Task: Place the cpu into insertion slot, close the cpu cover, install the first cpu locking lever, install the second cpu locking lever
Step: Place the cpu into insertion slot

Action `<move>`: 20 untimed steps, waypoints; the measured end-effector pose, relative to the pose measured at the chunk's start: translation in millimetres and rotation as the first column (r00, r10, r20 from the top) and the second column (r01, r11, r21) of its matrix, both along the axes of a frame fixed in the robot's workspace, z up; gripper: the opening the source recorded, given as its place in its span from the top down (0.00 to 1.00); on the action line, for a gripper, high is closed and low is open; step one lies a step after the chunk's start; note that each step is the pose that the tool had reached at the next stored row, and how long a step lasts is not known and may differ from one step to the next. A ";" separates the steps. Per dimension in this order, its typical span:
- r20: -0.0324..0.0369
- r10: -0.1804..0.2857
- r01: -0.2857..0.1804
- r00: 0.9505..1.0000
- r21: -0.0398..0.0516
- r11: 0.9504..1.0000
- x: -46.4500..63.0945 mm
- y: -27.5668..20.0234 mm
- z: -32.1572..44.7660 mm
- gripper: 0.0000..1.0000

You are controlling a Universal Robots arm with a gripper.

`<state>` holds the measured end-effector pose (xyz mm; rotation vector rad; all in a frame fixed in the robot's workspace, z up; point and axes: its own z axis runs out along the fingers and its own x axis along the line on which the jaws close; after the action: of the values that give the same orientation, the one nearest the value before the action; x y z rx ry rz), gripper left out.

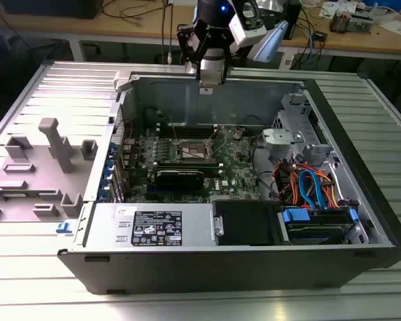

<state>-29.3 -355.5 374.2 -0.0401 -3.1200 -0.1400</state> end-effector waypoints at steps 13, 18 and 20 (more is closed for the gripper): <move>0.000 0.000 0.000 1.000 -0.001 1.000 0.0 -5.1 -0.5 0.45; 0.000 -0.016 0.016 1.000 -0.001 1.000 0.1 -5.7 -1.3 0.45; 0.000 -0.030 0.030 1.000 -0.001 1.000 0.0 -5.7 -1.7 0.45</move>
<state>-29.3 -361.2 372.4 -0.0867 -3.1203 -0.1391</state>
